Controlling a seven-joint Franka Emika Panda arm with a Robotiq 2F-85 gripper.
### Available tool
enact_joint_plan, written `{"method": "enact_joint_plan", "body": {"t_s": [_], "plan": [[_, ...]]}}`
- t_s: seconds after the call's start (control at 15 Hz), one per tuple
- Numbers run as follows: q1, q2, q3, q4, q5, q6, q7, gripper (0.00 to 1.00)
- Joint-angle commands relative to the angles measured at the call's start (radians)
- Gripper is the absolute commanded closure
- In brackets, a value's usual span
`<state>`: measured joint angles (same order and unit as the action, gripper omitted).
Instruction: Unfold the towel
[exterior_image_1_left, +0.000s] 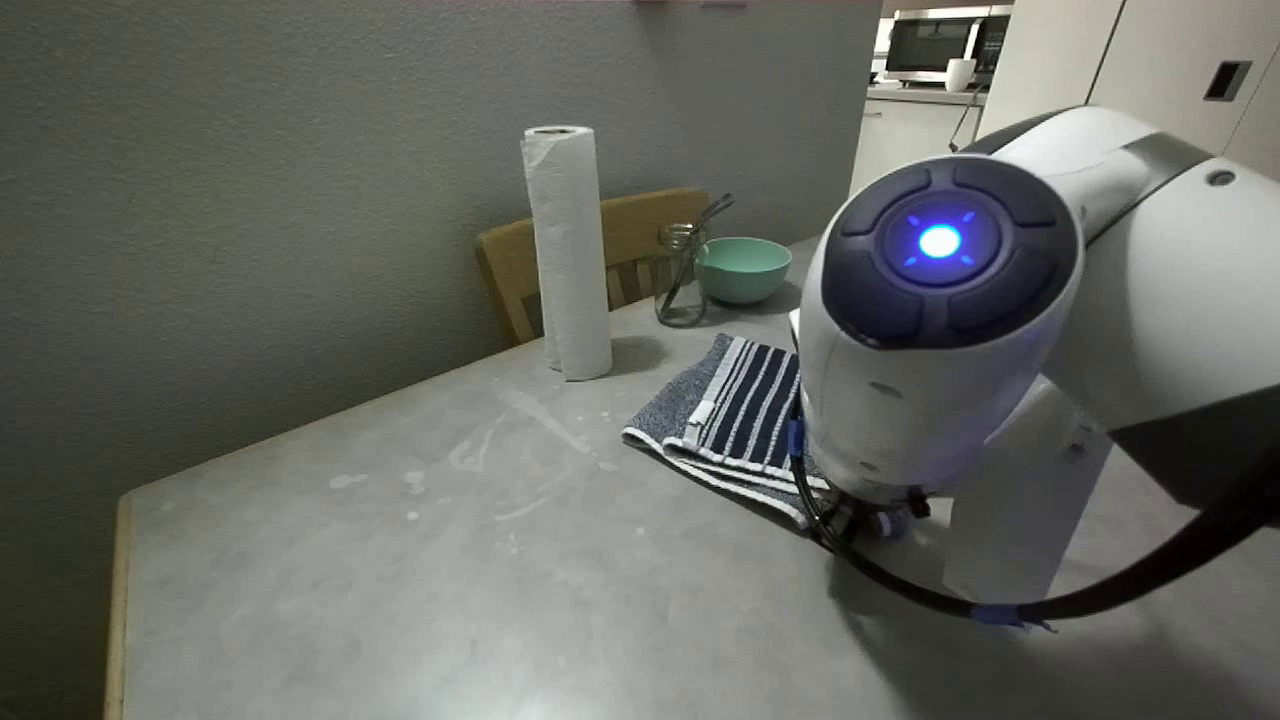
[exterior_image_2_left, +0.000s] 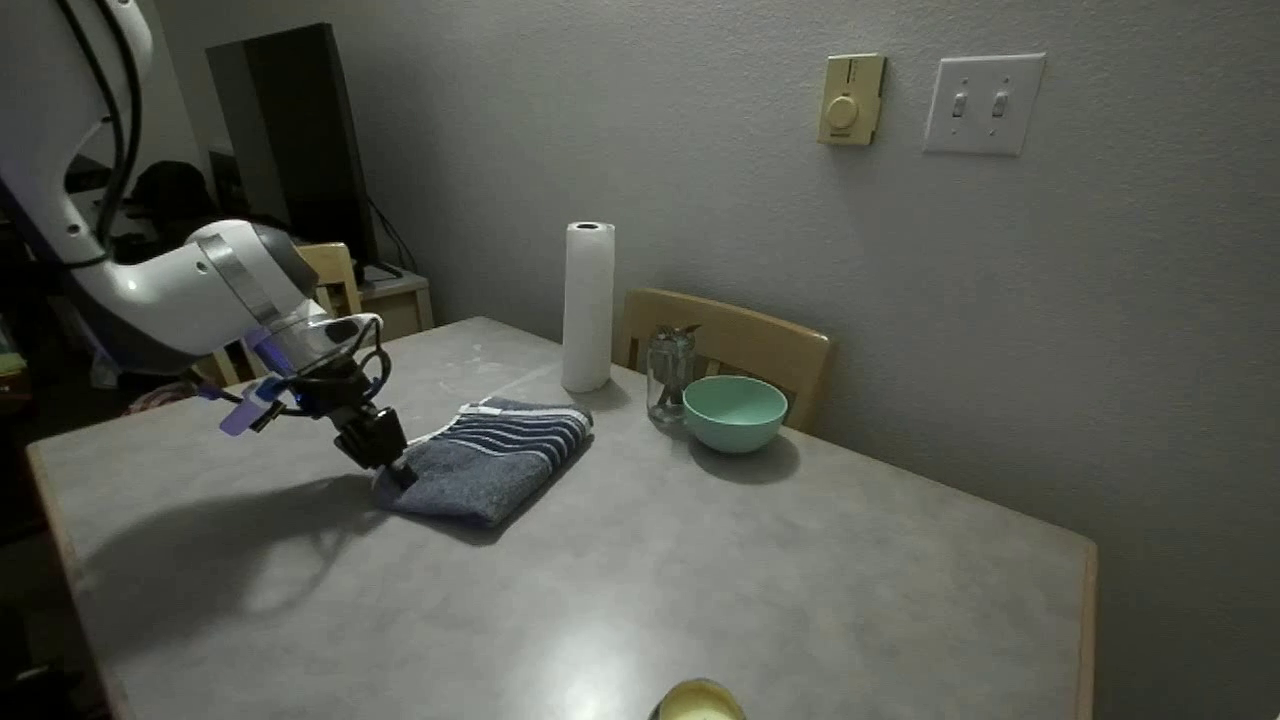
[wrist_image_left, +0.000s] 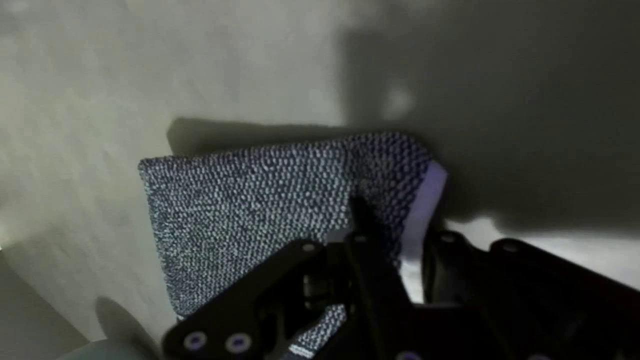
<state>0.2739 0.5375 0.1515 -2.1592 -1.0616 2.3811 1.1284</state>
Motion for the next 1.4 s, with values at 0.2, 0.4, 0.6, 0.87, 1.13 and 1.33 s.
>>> {"method": "enact_joint_plan", "body": {"t_s": [0.2,0.4,0.6,0.87,1.13,1.33], "plan": [[-0.044,0.005,0.046,-0.026,0.222,0.216,-0.258,0.98],[-0.045,0.005,0.060,-0.033,0.384,0.279,-0.419,0.98],[-0.021,0.006,0.062,-0.031,0.562,0.297,-0.589,0.98],[0.001,-0.019,0.047,-0.038,0.758,0.276,-0.770,0.98],[-0.061,-0.085,0.100,-0.091,0.928,0.257,-0.990,0.98],[-0.122,-0.150,0.150,-0.148,1.051,0.240,-1.164,0.98]]}}
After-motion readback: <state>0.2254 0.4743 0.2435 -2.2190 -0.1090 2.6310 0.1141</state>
